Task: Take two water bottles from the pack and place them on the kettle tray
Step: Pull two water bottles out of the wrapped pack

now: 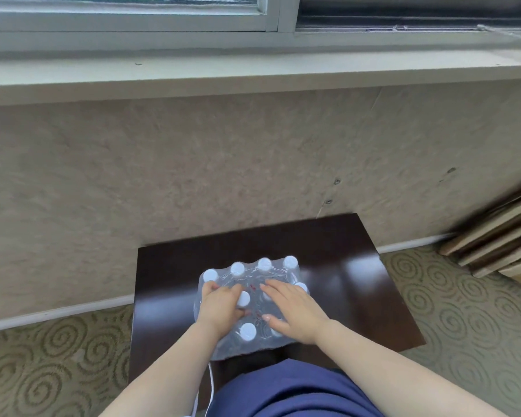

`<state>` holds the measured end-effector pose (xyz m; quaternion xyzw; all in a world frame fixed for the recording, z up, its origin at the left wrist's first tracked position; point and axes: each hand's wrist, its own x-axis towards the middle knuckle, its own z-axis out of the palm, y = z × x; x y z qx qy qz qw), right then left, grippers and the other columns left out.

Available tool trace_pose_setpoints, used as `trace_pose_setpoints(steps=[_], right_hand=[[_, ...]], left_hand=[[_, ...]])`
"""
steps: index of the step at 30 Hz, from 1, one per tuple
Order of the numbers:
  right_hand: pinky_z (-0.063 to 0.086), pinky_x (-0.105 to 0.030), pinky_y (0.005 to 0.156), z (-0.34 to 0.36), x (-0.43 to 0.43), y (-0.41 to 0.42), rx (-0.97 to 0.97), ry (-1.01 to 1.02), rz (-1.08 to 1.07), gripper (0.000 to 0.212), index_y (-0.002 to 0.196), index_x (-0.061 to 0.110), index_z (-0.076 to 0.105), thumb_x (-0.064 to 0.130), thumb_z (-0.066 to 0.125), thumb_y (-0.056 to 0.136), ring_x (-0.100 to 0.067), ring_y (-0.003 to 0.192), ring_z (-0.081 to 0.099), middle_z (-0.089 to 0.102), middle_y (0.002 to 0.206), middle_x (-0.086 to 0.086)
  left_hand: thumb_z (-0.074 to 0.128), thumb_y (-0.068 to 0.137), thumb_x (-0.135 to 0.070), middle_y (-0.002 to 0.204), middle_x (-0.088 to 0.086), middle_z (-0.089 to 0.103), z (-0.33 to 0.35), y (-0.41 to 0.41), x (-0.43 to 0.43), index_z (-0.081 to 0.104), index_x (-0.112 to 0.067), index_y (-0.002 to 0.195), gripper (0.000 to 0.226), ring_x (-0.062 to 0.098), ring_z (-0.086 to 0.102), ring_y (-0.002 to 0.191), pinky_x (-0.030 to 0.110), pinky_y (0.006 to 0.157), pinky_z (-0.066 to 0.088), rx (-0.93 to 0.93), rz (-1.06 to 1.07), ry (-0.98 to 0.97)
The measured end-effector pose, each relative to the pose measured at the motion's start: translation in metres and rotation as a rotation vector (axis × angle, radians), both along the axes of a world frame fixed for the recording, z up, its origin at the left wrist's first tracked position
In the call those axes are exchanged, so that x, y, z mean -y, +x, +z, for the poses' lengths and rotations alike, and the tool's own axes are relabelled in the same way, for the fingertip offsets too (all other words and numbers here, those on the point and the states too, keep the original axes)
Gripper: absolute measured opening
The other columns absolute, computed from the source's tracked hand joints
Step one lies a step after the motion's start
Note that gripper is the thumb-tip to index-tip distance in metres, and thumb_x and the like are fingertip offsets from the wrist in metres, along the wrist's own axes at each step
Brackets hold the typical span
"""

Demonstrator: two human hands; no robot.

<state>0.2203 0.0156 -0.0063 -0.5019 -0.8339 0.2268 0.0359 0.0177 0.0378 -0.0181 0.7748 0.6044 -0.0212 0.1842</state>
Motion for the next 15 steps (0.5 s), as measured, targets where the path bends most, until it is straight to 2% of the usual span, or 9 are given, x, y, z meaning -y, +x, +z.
trace_pose_setpoints(steps=[4, 7, 9, 11, 13, 15], right_hand=[[0.020, -0.032, 0.113, 0.002, -0.001, 0.001, -0.019, -0.010, 0.011, 0.065, 0.147, 0.023, 0.026, 0.048, 0.048, 0.091, -0.017, 0.141, 0.027, 0.031, 0.154, -0.001], [0.019, -0.030, 0.113, 0.002, -0.004, 0.001, -0.026, -0.018, 0.000, 0.068, 0.147, 0.024, 0.026, 0.051, 0.049, 0.089, -0.015, 0.140, 0.027, 0.031, 0.153, 0.002], [0.021, -0.030, 0.112, 0.002, -0.005, 0.000, -0.040, -0.026, -0.014, 0.071, 0.147, 0.024, 0.026, 0.052, 0.051, 0.087, -0.014, 0.139, 0.029, 0.034, 0.152, 0.003], [0.024, -0.031, 0.111, 0.003, -0.005, 0.000, -0.058, -0.036, -0.031, 0.073, 0.147, 0.024, 0.027, 0.052, 0.053, 0.084, -0.014, 0.137, 0.032, 0.036, 0.151, 0.003], [0.025, -0.031, 0.109, 0.003, -0.006, 0.000, -0.070, -0.043, -0.043, 0.075, 0.146, 0.024, 0.029, 0.051, 0.055, 0.082, -0.015, 0.135, 0.034, 0.039, 0.149, 0.003], [0.026, -0.030, 0.109, 0.003, -0.007, -0.001, -0.078, -0.050, -0.052, 0.074, 0.144, 0.024, 0.032, 0.051, 0.056, 0.080, -0.015, 0.133, 0.037, 0.041, 0.147, 0.004]], left_hand=[[0.056, 0.083, -0.052, 0.095, -0.003, 0.065, 0.005, -0.003, 0.002, 0.052, -0.024, 0.112, 0.040, 0.017, 0.055, 0.094, 0.029, 0.086, 0.012, 0.075, -0.010, -0.004], [0.062, 0.081, -0.050, 0.087, -0.012, 0.060, 0.012, -0.009, 0.003, 0.052, -0.030, 0.111, 0.038, 0.015, 0.045, 0.093, 0.023, 0.081, 0.013, 0.268, 0.048, -0.067], [0.067, 0.079, -0.047, 0.084, -0.016, 0.058, 0.018, -0.014, 0.002, 0.053, -0.034, 0.111, 0.037, 0.020, 0.041, 0.099, 0.024, 0.087, 0.019, 0.412, 0.097, -0.139], [0.071, 0.077, -0.042, 0.088, -0.015, 0.060, 0.026, -0.019, 0.001, 0.056, -0.034, 0.109, 0.037, 0.021, 0.046, 0.103, 0.028, 0.090, 0.033, 0.530, 0.129, -0.185], [0.075, 0.075, -0.037, 0.103, -0.012, 0.065, 0.036, -0.022, -0.002, 0.059, -0.029, 0.108, 0.038, 0.012, 0.054, 0.108, 0.031, 0.096, 0.041, 0.646, 0.136, -0.238], [0.077, 0.074, -0.034, 0.107, -0.014, 0.065, 0.049, -0.023, -0.004, 0.061, -0.029, 0.106, 0.036, 0.000, 0.055, 0.107, 0.027, 0.095, 0.042, 0.750, 0.130, -0.291]])
